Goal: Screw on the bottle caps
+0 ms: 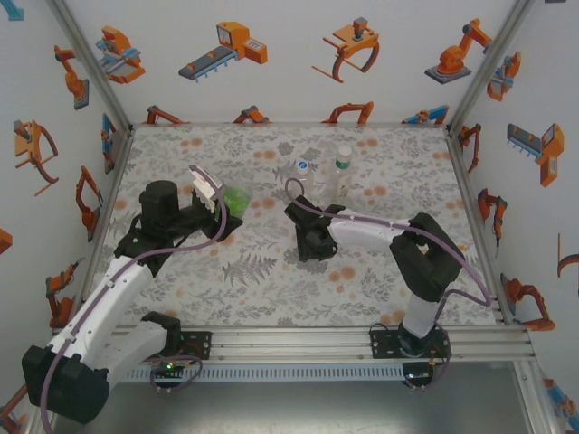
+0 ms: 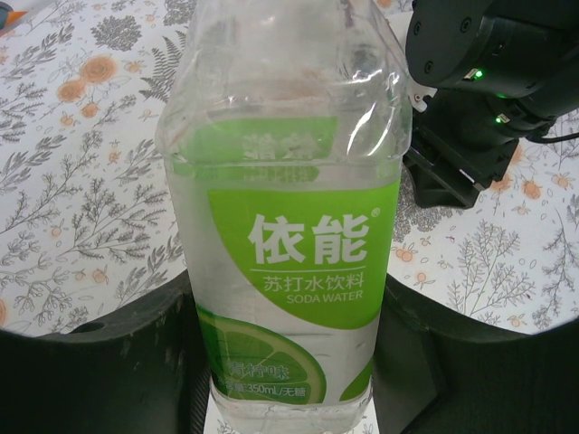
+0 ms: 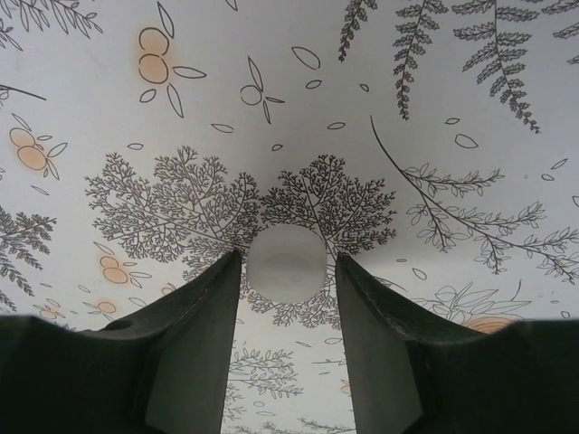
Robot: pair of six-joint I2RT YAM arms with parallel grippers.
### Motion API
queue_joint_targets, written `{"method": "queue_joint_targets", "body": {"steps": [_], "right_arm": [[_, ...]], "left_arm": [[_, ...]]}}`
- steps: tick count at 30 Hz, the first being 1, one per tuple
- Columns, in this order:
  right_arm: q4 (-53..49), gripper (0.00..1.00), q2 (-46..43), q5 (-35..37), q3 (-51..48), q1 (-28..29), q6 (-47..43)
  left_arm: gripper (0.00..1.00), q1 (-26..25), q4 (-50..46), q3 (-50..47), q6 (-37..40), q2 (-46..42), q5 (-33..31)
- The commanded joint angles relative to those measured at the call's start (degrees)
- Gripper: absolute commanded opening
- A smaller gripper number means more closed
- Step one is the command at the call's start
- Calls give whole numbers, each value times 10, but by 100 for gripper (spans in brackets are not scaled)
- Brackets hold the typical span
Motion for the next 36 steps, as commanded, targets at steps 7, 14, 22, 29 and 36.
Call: {"method": "queue_joint_targets", "body": {"steps": [7, 14, 22, 29, 36], "right_arm": [[-49, 44, 33, 35, 42, 16, -28], [-48, 42, 38, 31, 49, 20, -31], [-42, 37, 24, 31, 43, 19, -31], [-5, 24, -30, 37, 11, 19, -38], [29, 17, -125, 59, -15, 20, -67]], "left_arm": [[0, 1, 1, 18, -1, 4, 18], [0, 1, 1, 18, -2, 6, 20], [0, 1, 1, 19, -1, 6, 20], [0, 0, -4, 21, 2, 10, 19], [0, -9, -9, 19, 14, 8, 7]]}}
